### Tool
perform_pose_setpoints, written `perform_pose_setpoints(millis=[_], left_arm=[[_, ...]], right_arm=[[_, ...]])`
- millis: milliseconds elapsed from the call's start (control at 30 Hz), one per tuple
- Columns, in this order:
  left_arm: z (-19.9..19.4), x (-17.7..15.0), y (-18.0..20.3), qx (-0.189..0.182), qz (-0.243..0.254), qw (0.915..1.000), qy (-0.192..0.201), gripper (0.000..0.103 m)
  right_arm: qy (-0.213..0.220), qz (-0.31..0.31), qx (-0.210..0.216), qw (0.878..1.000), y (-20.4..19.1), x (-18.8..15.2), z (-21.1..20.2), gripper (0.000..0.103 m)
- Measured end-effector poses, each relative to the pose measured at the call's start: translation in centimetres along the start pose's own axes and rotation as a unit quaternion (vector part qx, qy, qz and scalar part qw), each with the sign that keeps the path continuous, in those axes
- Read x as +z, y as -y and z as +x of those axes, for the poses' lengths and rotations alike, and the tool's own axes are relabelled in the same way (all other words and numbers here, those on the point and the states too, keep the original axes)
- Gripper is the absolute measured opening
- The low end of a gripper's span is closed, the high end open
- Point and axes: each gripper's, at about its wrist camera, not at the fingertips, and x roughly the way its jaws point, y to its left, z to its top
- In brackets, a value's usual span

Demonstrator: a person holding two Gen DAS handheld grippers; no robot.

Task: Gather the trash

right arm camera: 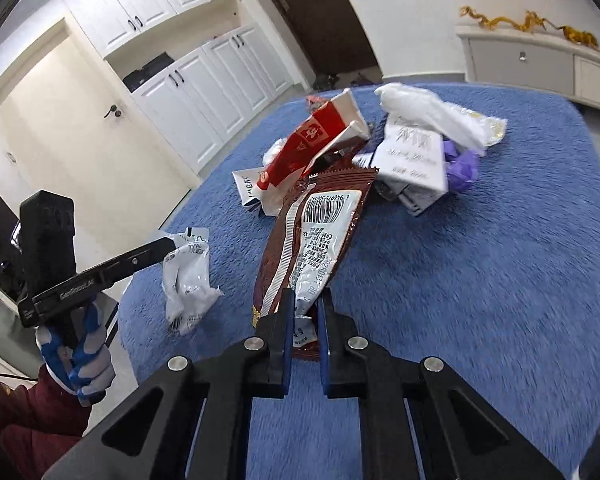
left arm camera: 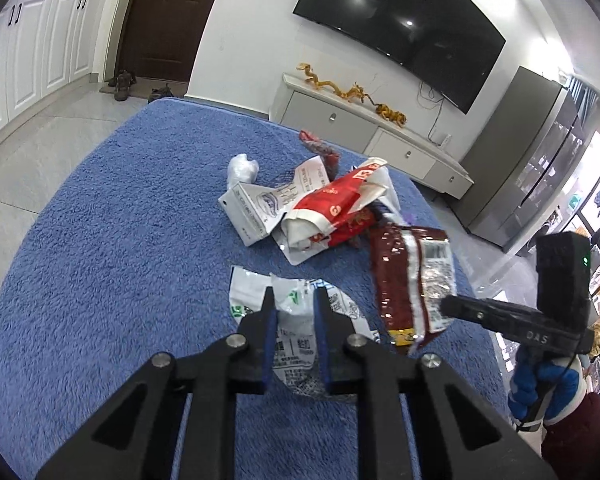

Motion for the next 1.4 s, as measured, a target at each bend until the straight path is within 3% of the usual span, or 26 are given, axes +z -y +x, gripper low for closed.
perform_pose_setpoints(millis=[500, 1400], left_arm=[[-0.6, -0.3, 3.2, -0.004, 0.030, 0.9995, -0.001, 0.015], [0.5, -0.5, 5.6, -0.009, 0.045, 0.9989, -0.008, 0.015]], right_arm=[[0.074, 0.041, -0.050, 0.995, 0.9, -5.0, -8.3, 0.010], [0.105, 0.054, -0.071, 0.991, 1.5, -7.3, -10.8, 0.010]])
